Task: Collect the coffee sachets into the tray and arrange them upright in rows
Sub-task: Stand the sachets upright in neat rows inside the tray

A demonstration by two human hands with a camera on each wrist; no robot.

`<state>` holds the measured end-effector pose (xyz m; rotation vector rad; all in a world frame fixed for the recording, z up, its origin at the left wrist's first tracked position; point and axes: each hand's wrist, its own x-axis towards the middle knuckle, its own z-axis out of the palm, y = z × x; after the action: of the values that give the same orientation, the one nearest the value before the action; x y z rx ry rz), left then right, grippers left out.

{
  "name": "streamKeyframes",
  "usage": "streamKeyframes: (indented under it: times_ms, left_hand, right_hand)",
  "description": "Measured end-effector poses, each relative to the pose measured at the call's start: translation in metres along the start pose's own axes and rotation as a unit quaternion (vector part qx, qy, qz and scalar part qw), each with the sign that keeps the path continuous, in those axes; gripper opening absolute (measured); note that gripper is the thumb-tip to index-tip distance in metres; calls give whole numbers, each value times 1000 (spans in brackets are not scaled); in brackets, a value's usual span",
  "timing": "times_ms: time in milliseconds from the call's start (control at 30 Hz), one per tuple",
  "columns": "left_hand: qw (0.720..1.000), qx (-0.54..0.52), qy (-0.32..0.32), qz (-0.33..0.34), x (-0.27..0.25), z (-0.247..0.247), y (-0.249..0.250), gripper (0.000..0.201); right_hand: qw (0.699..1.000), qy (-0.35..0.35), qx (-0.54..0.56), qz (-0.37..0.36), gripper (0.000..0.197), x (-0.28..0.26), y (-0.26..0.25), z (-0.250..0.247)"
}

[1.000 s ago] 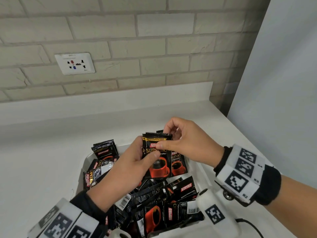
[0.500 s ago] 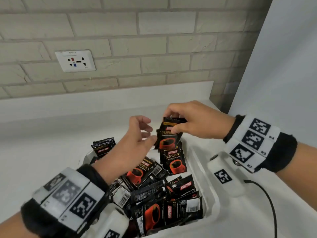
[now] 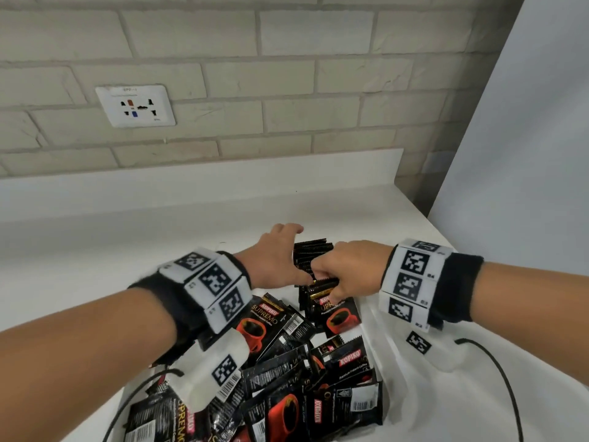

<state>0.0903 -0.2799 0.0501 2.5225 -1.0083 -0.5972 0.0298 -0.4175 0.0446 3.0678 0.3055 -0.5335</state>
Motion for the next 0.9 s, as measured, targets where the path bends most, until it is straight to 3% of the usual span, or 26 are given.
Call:
streamKeyframes:
  times_ms: [133, 333, 433, 633, 767, 900]
  left_hand:
    - [999, 19, -47, 1, 15, 4, -1, 93]
    - [996, -33, -82, -9, 24, -2, -8, 89]
    - [996, -22, -89, -5, 23, 2, -12, 98]
    - [994, 87, -60, 24, 20, 18, -8, 122]
    - [990, 140, 0, 28, 22, 30, -6, 123]
    - [982, 184, 25, 22, 23, 34, -3, 120]
  right_hand:
    - [997, 14, -76, -12, 29, 5, -2, -4]
    - [995, 79, -54, 15, 26, 9, 4, -4]
    - [990, 127, -53, 16, 21, 9, 6, 4]
    - [983, 149, -106, -7, 15, 7, 0, 5]
    - [980, 145, -137, -4, 33, 5, 0, 10]
    - [983, 153, -98, 12, 45, -3, -1, 8]
